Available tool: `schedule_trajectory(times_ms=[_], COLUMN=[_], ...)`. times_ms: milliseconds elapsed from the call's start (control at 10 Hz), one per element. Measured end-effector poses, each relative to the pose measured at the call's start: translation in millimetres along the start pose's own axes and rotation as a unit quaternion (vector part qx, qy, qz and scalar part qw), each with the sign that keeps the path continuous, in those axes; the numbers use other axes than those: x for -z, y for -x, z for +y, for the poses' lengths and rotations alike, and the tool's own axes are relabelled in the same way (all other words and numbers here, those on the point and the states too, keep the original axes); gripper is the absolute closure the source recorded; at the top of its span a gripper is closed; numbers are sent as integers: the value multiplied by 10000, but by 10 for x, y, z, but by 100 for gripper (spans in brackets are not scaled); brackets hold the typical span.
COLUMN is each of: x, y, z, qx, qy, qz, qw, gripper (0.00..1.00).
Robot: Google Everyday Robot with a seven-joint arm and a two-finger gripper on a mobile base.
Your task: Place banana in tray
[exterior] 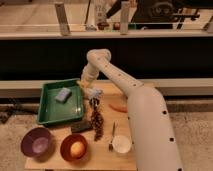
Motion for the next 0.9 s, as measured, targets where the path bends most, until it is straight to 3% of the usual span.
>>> schedule_trajectory(times_ms=[100,200,300,500,600,800,900], x=[60,97,53,-60,-146,-249,-334], y=[109,279,512,792,963,1117,1183], z=[-20,-29,-25,17,76,148,197], qx=[138,359,661,1022,1260,1625,1886], qy=[-101,-209,-264,-258,-195,-46,121], qz=[-74,-294,-714,-1312,-1696,-1701,-1435], qw=[9998,9987,9949,9857,9772,9719,9714], gripper=[82,82,82,82,81,69,59])
